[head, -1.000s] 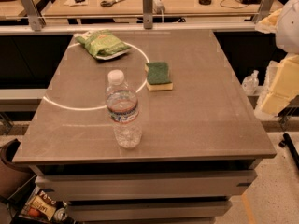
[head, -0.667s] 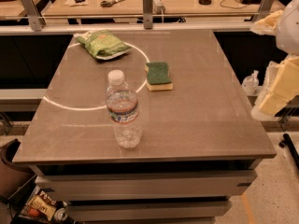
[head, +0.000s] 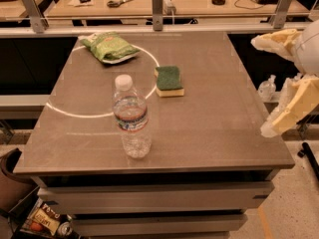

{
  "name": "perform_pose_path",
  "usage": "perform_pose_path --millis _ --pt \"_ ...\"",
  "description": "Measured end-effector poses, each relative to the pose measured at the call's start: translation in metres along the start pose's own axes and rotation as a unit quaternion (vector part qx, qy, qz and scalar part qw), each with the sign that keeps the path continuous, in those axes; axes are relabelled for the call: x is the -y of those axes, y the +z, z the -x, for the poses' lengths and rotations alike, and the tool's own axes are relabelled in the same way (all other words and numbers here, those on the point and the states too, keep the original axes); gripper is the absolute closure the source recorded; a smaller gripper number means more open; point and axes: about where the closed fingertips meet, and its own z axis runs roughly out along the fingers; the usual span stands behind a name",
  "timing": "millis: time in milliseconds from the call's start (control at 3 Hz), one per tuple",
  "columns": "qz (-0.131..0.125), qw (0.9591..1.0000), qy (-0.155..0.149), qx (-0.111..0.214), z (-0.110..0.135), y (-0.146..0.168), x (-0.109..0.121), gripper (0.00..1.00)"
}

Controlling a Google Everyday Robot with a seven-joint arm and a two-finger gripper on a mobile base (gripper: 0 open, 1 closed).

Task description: Knock water bottle over

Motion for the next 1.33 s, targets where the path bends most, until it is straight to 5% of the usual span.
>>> perform_pose_path --millis 333,667,1333 --pt "0.035 0.9938 0.000 0.105 0.025 0.018 -0.012 0.00" --pt "0.052 0.9801 0.016 0.191 0.065 0.023 -0.027 0.00" --pt "0.077 0.9559 0.057 0.278 0.127 0.064 -0.034 0.00"
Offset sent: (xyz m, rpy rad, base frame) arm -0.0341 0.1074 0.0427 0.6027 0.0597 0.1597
